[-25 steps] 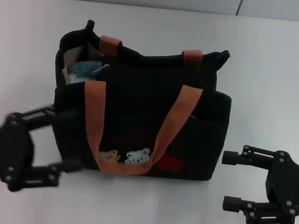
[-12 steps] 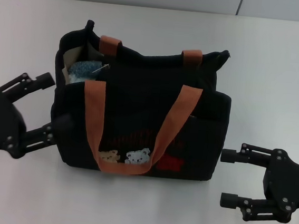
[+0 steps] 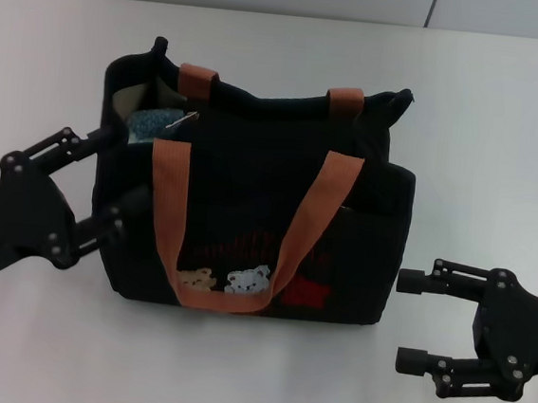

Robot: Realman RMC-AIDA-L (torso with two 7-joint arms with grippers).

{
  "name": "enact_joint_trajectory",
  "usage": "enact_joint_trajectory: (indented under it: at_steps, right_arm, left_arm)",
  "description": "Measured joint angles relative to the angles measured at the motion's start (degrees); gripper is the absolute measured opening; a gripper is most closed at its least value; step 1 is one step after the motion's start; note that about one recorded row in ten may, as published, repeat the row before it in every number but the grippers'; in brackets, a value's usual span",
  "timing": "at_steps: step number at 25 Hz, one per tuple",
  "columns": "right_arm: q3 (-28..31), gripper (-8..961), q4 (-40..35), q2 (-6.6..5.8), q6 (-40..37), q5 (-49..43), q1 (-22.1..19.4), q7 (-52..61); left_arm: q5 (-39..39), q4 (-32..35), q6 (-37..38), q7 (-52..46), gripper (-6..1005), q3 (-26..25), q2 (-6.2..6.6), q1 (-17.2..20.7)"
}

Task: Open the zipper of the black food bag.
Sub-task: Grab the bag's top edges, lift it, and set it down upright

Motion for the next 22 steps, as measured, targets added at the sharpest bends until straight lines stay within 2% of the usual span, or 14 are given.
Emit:
enact_joint_trajectory:
  at_steps: [5, 17, 22]
  right_arm:
    - [0.0, 812, 0.0, 0.0, 0.0, 0.0, 0.0, 0.0]
    - [0.0, 808, 0.1, 0.0, 0.0, -0.1, 0.0, 0.7]
    - [0.5, 807, 0.1, 0.0, 0.0, 0.2, 0.0, 0.7]
  left_arm:
    - [-1.1, -3.3, -0.4, 5.1, 680, -3.0, -0.01, 0.3]
    - [-0.9, -4.4, -0.4, 7.3, 240, -2.9, -0.01, 0.0]
    - [-1.3, -4.4, 0.4, 7.2, 108, -3.5, -0.05, -0.7]
